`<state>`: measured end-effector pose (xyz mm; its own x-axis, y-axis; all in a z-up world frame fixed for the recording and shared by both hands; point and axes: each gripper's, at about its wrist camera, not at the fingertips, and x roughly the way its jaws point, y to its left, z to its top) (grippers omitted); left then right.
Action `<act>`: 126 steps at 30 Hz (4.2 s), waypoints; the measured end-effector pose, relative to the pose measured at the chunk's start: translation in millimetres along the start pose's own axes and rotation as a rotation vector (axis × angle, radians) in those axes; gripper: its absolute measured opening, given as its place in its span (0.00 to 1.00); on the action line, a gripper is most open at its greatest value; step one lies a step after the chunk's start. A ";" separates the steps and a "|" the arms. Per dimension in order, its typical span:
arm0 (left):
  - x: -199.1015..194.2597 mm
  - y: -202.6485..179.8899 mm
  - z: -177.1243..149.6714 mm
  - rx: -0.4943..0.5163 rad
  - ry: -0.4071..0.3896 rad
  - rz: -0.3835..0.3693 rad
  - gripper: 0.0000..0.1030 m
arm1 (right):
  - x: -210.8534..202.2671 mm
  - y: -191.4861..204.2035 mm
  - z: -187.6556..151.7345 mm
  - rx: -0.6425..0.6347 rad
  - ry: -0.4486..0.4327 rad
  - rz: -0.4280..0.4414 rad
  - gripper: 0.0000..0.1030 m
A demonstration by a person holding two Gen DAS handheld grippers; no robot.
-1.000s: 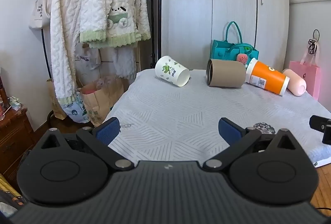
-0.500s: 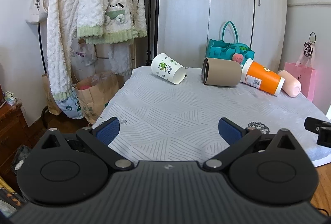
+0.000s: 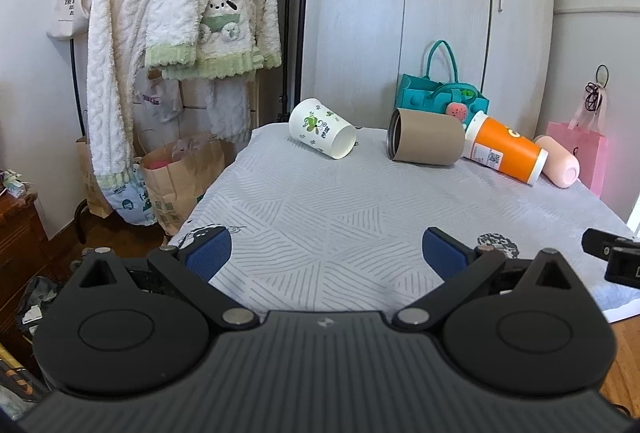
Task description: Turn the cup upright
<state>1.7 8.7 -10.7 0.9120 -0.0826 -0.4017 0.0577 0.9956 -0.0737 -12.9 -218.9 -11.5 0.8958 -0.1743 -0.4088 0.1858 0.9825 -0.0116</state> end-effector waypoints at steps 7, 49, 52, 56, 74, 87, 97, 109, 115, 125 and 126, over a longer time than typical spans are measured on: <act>-3.5 0.2 -0.3 0.002 -0.016 -0.029 1.00 | -0.7 0.1 1.1 -0.007 0.008 0.007 1.00; 3.7 11.1 11.9 -0.058 0.020 -0.075 1.00 | -7.0 8.5 9.5 -0.026 -0.050 0.049 1.00; 7.6 11.9 20.1 -0.041 0.023 -0.080 1.00 | -3.0 13.5 14.8 -0.037 -0.045 0.044 1.00; 11.7 12.6 28.6 -0.026 0.028 -0.085 1.00 | 1.9 18.5 20.3 -0.045 -0.036 0.037 1.00; 52.1 39.7 47.3 -0.038 0.115 -0.100 1.00 | 17.8 22.3 62.7 -0.131 0.035 0.452 1.00; 100.6 89.2 82.1 -0.133 0.144 -0.074 1.00 | 92.6 82.7 139.3 -0.270 0.098 0.768 1.00; 146.4 111.5 98.7 -0.169 0.212 -0.079 1.00 | 164.3 165.7 146.4 -0.584 0.188 0.735 0.98; 161.1 128.2 94.4 -0.230 0.233 -0.041 1.00 | 241.6 206.5 143.1 -0.640 0.237 0.689 0.81; 164.4 128.4 93.6 -0.232 0.241 -0.036 1.00 | 266.9 202.5 143.1 -0.593 0.286 0.671 0.80; 159.3 121.0 92.3 -0.221 0.252 -0.062 1.00 | 241.5 185.2 145.4 -0.538 0.237 0.694 0.59; 157.5 119.0 92.1 -0.215 0.250 -0.069 1.00 | 233.7 180.6 145.6 -0.541 0.228 0.694 0.59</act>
<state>189.6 118.2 1.4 0.7798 -0.1841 -0.5983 0.0046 0.9574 -0.2887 288.7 -91.7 23.7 0.6234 0.4288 -0.6539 -0.6323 0.7684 -0.0988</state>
